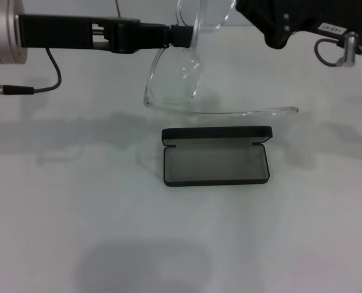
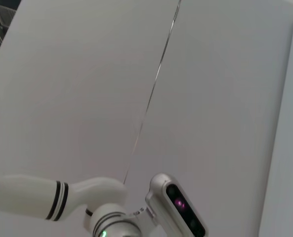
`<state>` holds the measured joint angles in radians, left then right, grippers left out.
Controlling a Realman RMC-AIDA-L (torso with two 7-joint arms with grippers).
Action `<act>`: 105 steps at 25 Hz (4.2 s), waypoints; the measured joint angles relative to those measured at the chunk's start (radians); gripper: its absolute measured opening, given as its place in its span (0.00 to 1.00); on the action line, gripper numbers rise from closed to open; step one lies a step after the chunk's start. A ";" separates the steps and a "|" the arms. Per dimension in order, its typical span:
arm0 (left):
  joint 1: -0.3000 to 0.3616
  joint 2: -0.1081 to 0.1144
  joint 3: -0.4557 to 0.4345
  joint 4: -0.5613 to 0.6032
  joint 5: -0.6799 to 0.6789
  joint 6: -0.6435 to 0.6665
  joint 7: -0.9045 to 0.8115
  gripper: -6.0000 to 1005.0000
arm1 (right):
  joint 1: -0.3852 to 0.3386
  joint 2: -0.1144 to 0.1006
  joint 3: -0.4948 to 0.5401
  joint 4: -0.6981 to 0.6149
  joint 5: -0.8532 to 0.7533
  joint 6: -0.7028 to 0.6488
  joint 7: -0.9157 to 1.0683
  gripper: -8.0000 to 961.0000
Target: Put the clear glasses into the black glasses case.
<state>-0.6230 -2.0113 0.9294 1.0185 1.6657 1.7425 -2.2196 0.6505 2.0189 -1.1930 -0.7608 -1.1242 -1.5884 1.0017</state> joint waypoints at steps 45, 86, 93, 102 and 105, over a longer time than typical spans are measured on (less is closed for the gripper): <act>0.005 0.014 -0.196 -0.035 -0.009 -0.029 0.078 0.09 | -0.017 -0.002 -0.004 0.012 0.000 -0.005 -0.048 0.02; -0.025 -0.073 -0.171 -0.402 -0.296 -0.077 0.737 0.10 | 0.029 -0.002 -0.066 0.037 -0.025 -0.002 -0.048 0.02; -0.023 -0.073 -0.133 -0.403 -0.290 -0.071 0.759 0.11 | 0.029 -0.002 -0.063 0.037 -0.025 -0.002 -0.051 0.02; -0.014 -0.073 -0.135 -0.403 -0.295 -0.058 0.797 0.11 | 0.024 -0.002 -0.061 0.038 -0.025 -0.002 -0.053 0.02; -0.008 -0.069 -0.144 -0.408 -0.308 -0.074 0.825 0.11 | 0.021 -0.002 -0.060 0.038 -0.024 -0.002 -0.059 0.02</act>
<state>-0.6311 -2.0803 0.7850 0.6106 1.3576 1.6685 -1.3944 0.6713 2.0172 -1.2533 -0.7224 -1.1485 -1.5907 0.9426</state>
